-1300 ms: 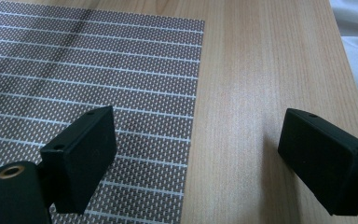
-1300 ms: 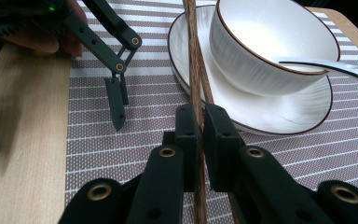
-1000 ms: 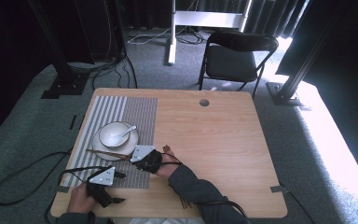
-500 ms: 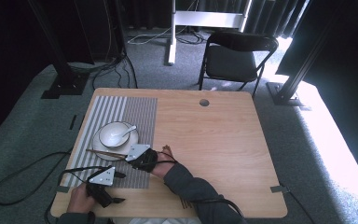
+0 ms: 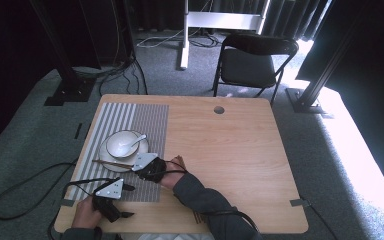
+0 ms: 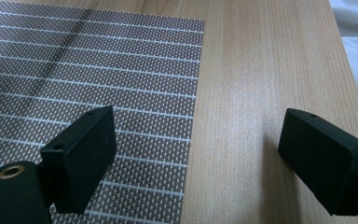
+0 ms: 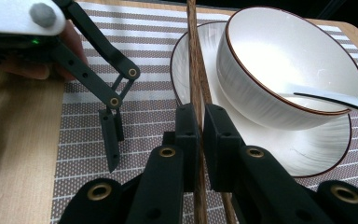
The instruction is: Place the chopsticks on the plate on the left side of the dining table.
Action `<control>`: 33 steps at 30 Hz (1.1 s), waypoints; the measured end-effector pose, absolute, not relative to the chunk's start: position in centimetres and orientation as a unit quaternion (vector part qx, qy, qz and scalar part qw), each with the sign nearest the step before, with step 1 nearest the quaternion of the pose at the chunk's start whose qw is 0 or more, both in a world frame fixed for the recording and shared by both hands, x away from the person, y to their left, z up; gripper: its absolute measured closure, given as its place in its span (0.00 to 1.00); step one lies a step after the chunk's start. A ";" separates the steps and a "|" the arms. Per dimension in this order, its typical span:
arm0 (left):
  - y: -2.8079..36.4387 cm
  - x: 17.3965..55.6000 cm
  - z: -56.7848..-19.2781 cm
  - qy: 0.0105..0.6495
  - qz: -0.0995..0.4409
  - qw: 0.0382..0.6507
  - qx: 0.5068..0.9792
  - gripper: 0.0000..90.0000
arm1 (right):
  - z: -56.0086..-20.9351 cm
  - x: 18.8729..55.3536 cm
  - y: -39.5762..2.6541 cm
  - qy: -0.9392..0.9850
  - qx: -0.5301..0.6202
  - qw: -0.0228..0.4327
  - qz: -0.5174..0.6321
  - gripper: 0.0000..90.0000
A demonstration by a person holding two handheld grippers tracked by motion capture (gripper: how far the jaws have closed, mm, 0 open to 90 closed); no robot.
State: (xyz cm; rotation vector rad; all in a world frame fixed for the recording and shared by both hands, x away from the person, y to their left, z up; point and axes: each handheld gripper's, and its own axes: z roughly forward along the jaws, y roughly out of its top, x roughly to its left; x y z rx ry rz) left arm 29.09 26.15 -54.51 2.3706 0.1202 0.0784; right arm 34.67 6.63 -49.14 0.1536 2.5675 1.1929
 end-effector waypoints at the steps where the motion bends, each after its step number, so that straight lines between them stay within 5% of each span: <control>1: 26.2 29.1 -54.5 0.047 0.031 0.374 0.926 0.13 | -49.2 34.7 6.7 0.895 0.054 0.152 0.416 0.94; 33: 26.2 29.1 -54.5 0.047 0.031 0.374 0.926 0.13 | -49.9 35.7 8.8 0.904 0.043 0.139 0.401 0.94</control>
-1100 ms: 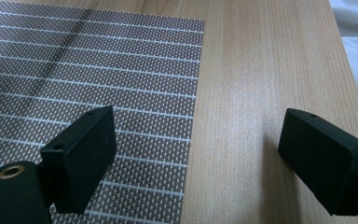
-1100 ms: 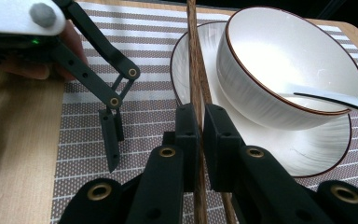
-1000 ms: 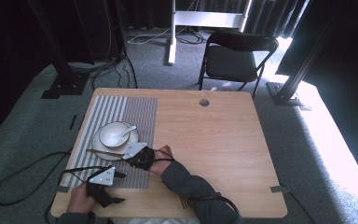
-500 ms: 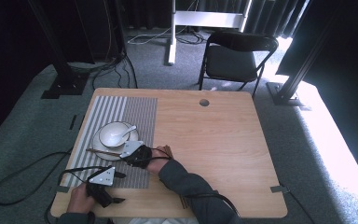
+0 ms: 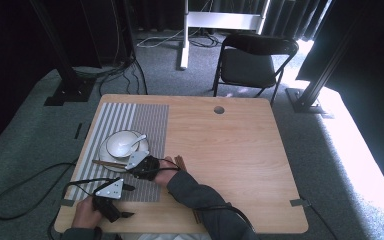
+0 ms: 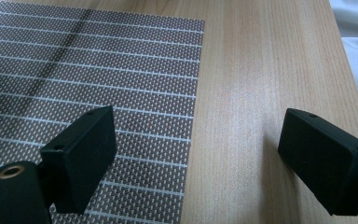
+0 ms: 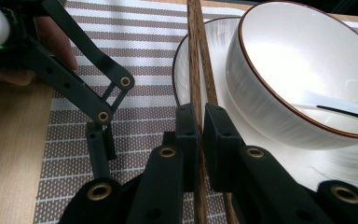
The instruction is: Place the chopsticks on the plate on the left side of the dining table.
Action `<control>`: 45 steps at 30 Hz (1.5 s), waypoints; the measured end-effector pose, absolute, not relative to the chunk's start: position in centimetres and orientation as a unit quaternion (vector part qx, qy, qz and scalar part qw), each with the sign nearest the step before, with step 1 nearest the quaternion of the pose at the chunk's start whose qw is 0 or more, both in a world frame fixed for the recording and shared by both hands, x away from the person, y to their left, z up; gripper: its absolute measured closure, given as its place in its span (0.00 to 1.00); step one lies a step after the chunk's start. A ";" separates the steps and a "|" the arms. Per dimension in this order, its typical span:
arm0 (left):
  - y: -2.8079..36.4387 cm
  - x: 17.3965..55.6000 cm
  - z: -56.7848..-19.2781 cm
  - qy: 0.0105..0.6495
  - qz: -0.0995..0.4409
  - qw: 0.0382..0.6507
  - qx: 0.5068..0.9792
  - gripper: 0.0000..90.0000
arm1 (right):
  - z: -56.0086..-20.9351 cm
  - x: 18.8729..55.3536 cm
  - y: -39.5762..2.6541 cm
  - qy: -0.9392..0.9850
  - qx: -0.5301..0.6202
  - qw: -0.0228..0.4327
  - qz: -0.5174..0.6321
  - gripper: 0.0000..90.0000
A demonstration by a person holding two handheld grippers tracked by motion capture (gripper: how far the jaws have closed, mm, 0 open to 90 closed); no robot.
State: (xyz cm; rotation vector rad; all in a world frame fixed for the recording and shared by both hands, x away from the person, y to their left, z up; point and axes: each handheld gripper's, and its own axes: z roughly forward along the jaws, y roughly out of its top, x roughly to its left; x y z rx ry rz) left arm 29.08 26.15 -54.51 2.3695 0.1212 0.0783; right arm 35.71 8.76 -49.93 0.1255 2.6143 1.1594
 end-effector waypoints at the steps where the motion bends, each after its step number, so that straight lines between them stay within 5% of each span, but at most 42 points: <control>1: 26.2 29.1 -54.5 0.047 0.031 0.374 0.926 0.13 | -50.0 35.8 9.0 0.905 0.042 0.139 0.399 0.94; 45: 26.2 29.1 -54.5 0.047 0.031 0.374 0.926 0.13 | -50.9 36.1 10.4 0.910 0.045 0.140 0.388 0.94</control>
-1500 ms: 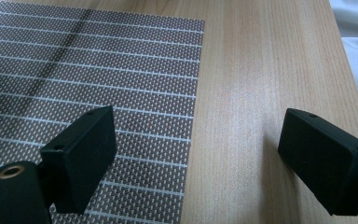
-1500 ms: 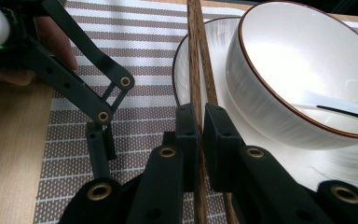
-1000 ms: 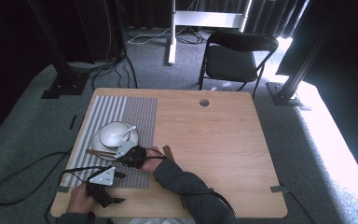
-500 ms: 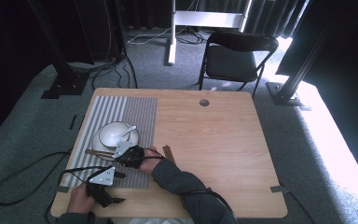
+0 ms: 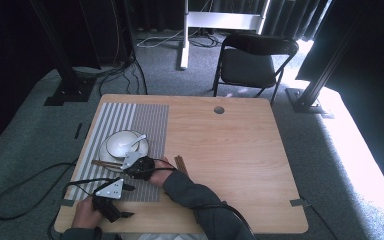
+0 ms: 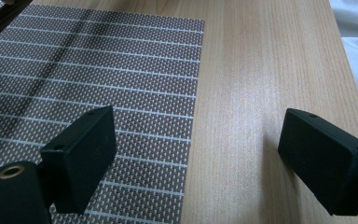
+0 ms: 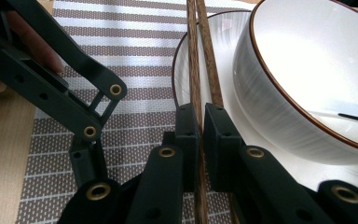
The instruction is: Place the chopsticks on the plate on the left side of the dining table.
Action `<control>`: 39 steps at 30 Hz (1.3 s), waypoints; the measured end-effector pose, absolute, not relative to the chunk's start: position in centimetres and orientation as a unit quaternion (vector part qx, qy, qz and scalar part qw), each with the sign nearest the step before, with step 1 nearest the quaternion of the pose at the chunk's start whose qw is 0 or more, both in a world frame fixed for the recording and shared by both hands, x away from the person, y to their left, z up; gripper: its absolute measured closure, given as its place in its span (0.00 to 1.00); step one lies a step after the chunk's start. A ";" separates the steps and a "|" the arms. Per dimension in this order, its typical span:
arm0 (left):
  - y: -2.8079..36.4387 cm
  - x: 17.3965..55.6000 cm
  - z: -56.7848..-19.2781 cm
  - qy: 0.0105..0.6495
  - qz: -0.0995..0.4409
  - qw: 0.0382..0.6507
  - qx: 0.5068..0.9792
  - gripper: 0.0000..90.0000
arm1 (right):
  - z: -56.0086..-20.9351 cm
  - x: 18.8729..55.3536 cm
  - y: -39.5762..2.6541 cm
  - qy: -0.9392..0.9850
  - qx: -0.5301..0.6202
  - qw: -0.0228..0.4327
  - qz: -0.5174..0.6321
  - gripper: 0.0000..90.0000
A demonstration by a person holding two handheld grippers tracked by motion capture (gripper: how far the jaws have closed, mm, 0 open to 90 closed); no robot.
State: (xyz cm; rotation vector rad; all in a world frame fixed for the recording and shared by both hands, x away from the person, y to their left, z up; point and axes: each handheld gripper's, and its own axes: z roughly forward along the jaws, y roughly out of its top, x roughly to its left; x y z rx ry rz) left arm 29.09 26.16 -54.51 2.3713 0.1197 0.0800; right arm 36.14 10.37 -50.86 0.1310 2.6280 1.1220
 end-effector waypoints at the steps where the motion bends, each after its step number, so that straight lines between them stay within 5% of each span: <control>1: 26.2 29.1 -54.5 0.047 0.031 0.374 0.926 0.13 | -50.9 36.1 10.4 0.910 0.046 0.141 0.388 0.94; 39: 26.2 29.1 -54.5 0.047 0.031 0.374 0.926 0.13 | -50.8 36.2 10.2 0.908 0.042 0.162 0.383 0.87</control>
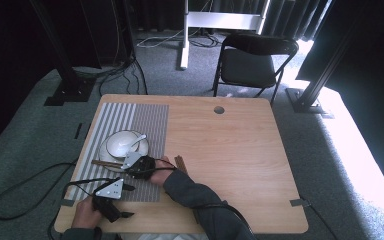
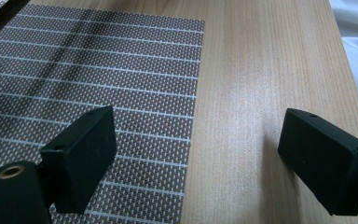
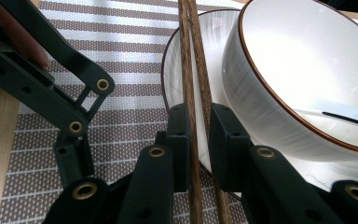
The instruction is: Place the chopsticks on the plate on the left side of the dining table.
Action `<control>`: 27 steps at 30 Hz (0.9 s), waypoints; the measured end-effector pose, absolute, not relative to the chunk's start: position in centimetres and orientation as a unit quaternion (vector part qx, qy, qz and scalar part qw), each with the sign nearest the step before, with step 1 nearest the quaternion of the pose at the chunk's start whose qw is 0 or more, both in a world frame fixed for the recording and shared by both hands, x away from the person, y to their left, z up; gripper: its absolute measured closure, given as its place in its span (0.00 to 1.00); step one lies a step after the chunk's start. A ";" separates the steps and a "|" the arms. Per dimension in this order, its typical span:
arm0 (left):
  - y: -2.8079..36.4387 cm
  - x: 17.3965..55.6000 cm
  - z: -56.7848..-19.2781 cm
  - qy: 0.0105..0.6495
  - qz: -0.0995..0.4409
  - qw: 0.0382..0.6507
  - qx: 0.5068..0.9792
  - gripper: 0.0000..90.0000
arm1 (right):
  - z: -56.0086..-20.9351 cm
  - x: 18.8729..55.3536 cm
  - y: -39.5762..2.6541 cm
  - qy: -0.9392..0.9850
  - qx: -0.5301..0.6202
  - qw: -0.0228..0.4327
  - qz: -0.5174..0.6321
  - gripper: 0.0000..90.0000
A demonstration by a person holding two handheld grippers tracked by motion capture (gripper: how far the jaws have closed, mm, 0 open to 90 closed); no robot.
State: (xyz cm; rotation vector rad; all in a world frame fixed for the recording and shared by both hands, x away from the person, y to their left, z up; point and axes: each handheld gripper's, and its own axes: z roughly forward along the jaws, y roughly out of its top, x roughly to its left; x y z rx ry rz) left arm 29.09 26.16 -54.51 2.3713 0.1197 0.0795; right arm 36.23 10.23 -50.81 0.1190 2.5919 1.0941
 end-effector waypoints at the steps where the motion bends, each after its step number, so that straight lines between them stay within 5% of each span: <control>1: 26.2 29.1 -54.5 0.047 0.031 0.374 0.926 0.13 | -50.8 36.2 10.2 0.908 0.042 0.162 0.383 0.87; 27: 26.2 29.1 -54.5 0.047 0.031 0.374 0.926 0.13 | -50.6 36.8 9.8 0.909 0.048 0.173 0.376 0.89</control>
